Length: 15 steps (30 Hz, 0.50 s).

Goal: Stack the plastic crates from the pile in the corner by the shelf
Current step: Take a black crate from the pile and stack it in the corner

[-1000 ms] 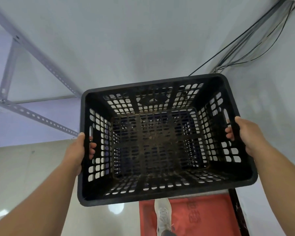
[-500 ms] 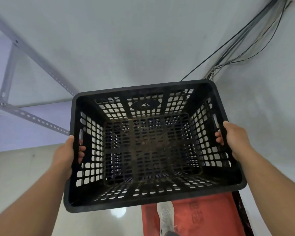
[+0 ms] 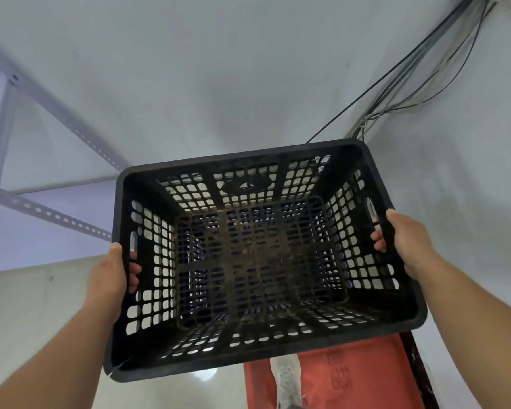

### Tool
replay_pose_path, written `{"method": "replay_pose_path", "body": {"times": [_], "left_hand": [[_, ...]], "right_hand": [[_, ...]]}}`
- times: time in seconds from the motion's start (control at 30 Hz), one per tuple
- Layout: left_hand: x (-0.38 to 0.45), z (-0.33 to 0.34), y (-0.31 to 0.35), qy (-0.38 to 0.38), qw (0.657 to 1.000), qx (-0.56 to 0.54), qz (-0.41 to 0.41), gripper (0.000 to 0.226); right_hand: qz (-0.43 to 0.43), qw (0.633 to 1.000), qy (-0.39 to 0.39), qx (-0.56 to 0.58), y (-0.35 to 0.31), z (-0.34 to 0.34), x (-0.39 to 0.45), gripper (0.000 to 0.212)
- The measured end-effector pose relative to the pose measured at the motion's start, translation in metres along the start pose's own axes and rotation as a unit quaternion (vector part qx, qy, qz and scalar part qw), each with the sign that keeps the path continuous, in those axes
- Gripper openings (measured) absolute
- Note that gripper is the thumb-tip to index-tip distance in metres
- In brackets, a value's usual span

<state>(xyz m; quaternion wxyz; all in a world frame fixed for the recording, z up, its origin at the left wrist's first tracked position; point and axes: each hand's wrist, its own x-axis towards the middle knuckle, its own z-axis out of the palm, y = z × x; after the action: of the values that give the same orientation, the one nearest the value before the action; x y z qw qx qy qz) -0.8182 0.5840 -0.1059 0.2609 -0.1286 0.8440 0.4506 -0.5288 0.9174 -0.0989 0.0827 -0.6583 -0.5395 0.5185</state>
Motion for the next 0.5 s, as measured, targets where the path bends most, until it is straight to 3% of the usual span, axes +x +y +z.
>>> {"method": "replay_pose_path", "body": {"times": [0.3,0.5], "left_hand": [[0.006,0.001,-0.005,0.015,1.000,0.023,-0.007,0.048],[-0.004,-0.003,0.018,0.044,0.973,0.227,0.003,0.053]], "right_hand": [[0.001,0.999,0.039,-0.021,0.005,0.006,0.011,0.038],[-0.030,0.977,0.073,-0.199,-0.009,0.006,-0.005,0.050]]}}
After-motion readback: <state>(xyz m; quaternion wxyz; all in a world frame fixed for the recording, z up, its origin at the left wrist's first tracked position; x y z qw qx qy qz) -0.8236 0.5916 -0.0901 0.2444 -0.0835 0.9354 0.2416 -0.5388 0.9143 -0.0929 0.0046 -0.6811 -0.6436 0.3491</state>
